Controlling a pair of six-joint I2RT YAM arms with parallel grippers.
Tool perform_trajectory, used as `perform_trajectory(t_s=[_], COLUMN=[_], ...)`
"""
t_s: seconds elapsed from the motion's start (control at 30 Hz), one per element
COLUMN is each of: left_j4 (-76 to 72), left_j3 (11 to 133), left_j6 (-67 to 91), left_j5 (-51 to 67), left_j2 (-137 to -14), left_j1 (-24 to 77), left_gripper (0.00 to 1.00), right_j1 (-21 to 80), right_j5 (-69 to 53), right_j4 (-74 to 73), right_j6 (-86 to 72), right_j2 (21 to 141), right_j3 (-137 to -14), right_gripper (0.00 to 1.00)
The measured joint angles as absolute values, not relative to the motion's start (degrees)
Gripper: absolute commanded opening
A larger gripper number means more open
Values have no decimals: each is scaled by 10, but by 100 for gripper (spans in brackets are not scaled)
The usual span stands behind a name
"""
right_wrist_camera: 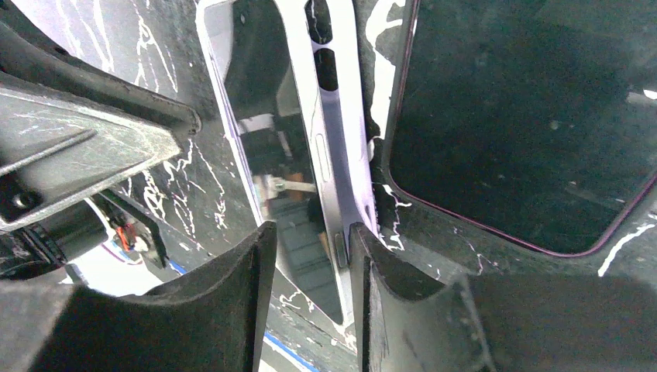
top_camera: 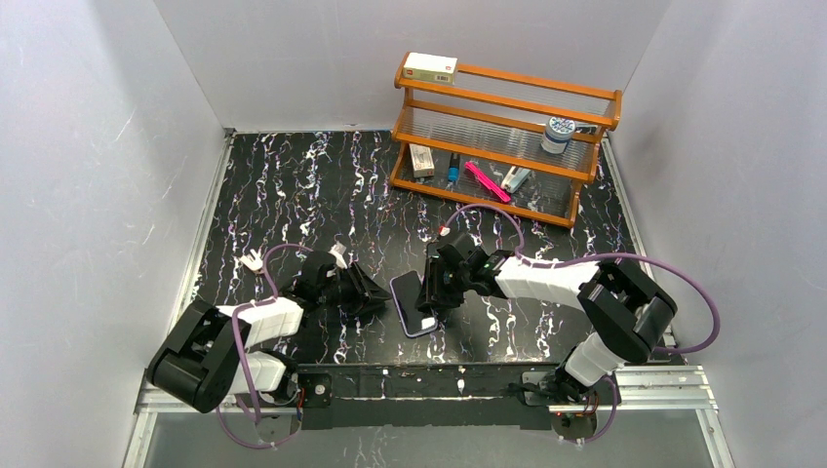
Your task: Put the phone into the phone case
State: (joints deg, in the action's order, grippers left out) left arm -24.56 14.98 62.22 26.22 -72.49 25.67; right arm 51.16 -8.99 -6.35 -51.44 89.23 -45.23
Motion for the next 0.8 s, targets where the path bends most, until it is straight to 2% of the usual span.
perform_trajectory(t_s=[0.07, 0.3, 0.53, 0.8], left_j4=[-248, -253, -254, -257], left_j3=[150, 155, 167, 169], left_j6=[622, 624, 625, 627], left_j5=[263, 269, 274, 275], left_j2=[-729, -742, -749, -756], left_j1=[257, 257, 259, 264], left_gripper=[34, 34, 36, 36], right_j1=[512, 512, 512, 511], right_j5=[-89, -85, -79, -76], right_j4=[-76, -105, -121, -121], right_j6=[-509, -500, -490, -475], right_j2=[892, 889, 876, 886], right_j3=[-456, -468, -468, -468], right_gripper=[47, 58, 44, 36])
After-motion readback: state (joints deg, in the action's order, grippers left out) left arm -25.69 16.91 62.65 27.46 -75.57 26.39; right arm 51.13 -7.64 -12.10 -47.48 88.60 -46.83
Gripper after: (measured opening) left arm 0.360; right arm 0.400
